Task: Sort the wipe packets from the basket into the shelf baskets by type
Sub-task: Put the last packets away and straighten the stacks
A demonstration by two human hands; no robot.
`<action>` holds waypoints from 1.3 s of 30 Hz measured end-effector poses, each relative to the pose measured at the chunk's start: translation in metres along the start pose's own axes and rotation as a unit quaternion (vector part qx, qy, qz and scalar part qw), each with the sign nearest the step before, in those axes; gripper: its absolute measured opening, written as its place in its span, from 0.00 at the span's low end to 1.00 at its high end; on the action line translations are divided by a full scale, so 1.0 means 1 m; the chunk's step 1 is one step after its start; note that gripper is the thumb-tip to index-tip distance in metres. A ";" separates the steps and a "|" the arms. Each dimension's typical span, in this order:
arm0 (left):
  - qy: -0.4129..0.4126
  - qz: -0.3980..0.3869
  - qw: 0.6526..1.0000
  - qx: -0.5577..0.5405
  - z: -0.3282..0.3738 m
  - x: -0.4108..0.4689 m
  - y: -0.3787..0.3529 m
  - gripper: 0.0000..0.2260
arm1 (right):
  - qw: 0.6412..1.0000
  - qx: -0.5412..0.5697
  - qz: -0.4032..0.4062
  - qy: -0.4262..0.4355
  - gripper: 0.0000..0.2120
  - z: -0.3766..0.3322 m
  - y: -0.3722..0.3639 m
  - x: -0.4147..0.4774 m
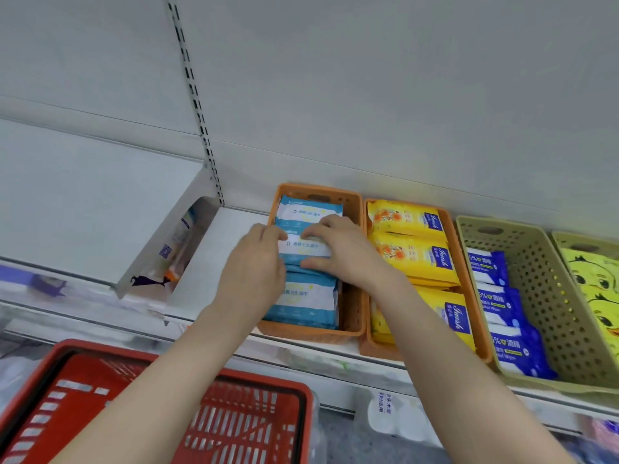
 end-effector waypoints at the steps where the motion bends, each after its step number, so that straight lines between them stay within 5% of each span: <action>1: -0.028 -0.023 0.999 0.015 0.002 -0.003 -0.011 0.23 | 1.000 0.009 0.018 -0.007 0.20 0.002 -0.003 -0.002; 4: -0.117 -0.133 0.980 0.090 0.017 -0.008 -0.055 0.34 | 0.998 -0.021 0.059 -0.025 0.20 0.018 -0.003 0.011; 7: -0.081 -0.262 0.951 0.143 0.008 -0.006 -0.085 0.32 | 0.994 -0.087 -0.044 -0.039 0.24 0.030 -0.017 0.029; 13: -0.060 -0.316 0.939 0.126 0.001 -0.005 -0.091 0.39 | 0.983 -0.151 -0.102 -0.026 0.25 0.037 -0.035 0.036; 18: -0.042 -0.348 0.929 0.114 0.006 0.001 -0.086 0.34 | 0.984 -0.138 -0.107 -0.026 0.24 0.034 -0.029 0.038; 22: -0.030 -0.340 0.926 0.160 0.009 -0.023 -0.072 0.46 | 0.993 -0.090 -0.077 -0.028 0.26 0.015 -0.016 0.011; 27: 0.012 -0.378 0.917 0.127 0.009 -0.034 -0.073 0.46 | 0.986 -0.119 -0.114 -0.040 0.29 0.012 -0.028 -0.004; 32: 0.012 -0.316 0.945 0.089 0.012 -0.028 -0.058 0.51 | 0.991 -0.093 -0.095 0.016 0.36 0.004 -0.006 0.000; 37: 0.026 -0.191 0.980 0.047 0.012 -0.005 -0.042 0.46 | 0.997 0.038 0.048 -0.043 0.25 0.028 0.019 0.030; 39: 0.019 -0.210 0.976 0.056 0.009 0.000 -0.047 0.41 | 0.995 0.039 0.071 -0.064 0.23 0.039 0.018 0.049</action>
Point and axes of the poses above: each hand's wrist, its own x-axis towards the middle knuckle, its own y-axis out of the back of the hand, z = x × y, the point moved 7 cm from there along x, towards the middle knuckle, and after that the axes turned 10 degrees about z, right-handed, at the moved point
